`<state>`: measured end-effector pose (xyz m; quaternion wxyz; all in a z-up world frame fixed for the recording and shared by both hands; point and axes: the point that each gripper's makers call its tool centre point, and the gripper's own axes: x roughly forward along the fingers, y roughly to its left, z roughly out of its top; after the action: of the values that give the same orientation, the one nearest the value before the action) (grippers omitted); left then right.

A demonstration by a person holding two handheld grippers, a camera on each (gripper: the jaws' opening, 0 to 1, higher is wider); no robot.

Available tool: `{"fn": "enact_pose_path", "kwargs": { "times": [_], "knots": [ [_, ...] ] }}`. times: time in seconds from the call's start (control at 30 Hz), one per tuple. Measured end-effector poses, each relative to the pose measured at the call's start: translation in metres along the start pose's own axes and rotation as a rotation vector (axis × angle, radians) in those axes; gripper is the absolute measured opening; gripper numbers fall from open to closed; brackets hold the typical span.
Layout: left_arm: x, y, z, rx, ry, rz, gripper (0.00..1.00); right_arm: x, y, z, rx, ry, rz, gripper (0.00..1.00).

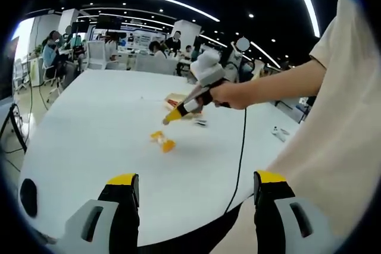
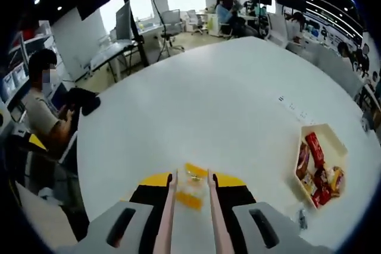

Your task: Place the target food into the container with the food tongs after gripping and lifting it, then release it inside without dropping or visibly crushing the food.

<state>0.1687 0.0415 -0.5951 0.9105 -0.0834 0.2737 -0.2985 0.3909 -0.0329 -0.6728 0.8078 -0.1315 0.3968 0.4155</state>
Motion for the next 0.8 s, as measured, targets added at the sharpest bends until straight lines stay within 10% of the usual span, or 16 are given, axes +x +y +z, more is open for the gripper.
{"fn": "enact_pose_path", "kwargs": {
  "times": [0.8],
  "knots": [
    [-0.011, 0.012, -0.008, -0.027, 0.010, 0.032, 0.78, 0.019, 0.007, -0.029, 0.074, 0.070, 0.012, 0.27]
  ]
}}
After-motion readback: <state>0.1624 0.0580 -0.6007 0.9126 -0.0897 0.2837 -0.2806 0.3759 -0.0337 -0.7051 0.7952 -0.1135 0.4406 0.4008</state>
